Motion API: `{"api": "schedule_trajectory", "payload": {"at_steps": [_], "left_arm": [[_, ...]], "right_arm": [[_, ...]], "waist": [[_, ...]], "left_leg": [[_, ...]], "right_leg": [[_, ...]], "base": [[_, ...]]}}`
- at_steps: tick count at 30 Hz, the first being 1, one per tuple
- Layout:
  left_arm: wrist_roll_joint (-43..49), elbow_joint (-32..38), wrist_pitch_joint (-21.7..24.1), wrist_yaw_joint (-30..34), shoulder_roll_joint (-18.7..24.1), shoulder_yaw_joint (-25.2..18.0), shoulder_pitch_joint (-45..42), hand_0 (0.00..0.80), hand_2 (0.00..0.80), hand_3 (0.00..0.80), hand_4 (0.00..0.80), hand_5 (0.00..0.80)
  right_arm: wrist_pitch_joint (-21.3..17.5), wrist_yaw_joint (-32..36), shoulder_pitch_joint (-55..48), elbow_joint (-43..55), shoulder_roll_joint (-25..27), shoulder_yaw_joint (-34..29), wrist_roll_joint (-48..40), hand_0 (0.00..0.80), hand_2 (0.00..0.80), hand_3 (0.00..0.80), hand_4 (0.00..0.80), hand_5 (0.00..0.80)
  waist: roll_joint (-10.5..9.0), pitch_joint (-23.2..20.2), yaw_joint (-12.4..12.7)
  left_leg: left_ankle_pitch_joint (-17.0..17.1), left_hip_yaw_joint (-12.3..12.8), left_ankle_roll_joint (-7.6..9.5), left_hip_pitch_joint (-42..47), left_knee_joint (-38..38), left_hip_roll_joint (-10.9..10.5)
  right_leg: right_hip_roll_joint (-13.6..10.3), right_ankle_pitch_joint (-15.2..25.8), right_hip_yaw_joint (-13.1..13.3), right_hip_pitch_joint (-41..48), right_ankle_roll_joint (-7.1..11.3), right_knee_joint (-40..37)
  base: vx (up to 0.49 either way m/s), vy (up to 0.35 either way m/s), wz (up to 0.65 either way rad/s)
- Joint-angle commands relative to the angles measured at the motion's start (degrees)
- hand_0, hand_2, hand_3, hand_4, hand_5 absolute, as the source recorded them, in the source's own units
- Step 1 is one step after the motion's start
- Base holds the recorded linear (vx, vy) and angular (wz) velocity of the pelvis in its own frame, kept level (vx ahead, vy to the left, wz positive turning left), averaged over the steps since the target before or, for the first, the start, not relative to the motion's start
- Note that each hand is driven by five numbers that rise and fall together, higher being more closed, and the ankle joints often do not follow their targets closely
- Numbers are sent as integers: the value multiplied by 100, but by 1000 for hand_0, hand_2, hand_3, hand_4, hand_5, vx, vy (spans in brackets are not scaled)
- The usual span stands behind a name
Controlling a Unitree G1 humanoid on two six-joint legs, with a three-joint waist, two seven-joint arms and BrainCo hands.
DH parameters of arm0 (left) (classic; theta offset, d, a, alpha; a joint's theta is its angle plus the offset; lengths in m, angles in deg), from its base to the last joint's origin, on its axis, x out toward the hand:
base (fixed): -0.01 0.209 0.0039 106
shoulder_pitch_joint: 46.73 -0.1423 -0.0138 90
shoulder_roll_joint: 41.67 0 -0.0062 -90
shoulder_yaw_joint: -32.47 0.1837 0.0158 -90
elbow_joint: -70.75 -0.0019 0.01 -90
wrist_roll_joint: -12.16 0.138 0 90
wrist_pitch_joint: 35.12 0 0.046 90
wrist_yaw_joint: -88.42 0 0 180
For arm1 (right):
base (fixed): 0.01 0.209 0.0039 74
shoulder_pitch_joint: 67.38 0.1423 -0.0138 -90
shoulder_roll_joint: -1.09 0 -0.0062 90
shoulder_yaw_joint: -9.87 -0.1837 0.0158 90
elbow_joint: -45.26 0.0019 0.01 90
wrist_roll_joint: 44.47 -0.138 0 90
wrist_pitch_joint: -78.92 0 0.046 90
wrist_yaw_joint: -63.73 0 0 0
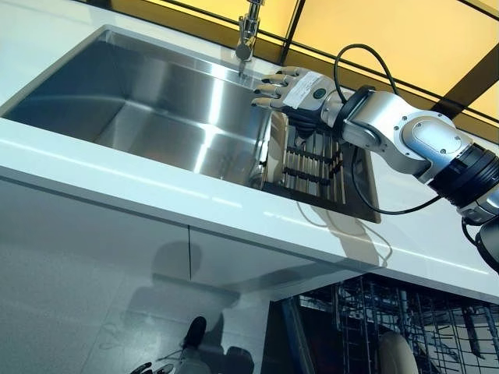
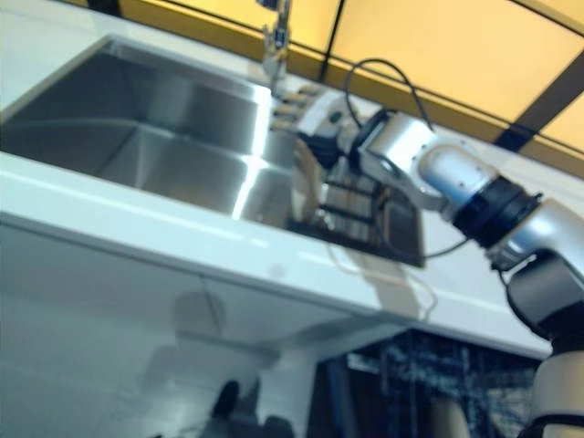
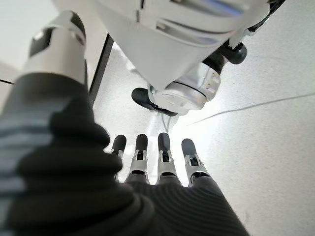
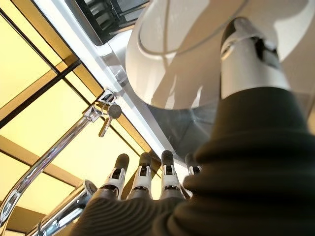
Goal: Take plates into dishwasher
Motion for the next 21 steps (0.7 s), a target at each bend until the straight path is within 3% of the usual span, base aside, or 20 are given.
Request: {"api": "schedule_trajectory", "payload": {"at_steps": [1,21], "left_arm": [[-200,183,191,70,103,-70,0,0,0,0,0,0],[-392,274,247,214,145,-84,43,0,0,0,0,0]], "right_arm": [[166,37,652,-105,160,359,178,0,0,0,0,0],[-186,203,573,-61,230,504,629,0,0,0,0,0]], "waist": [[-109,67,183],[-123,264,194]], "left_leg": [[-550,319,57,376,-26,11],[-504,328,43,284,-26,26]], "right_leg": [[-272,827,75,-480,360,8],[-250,846,79,-558,351,20]], "base": [[0,0,0],[0,0,0]]}}
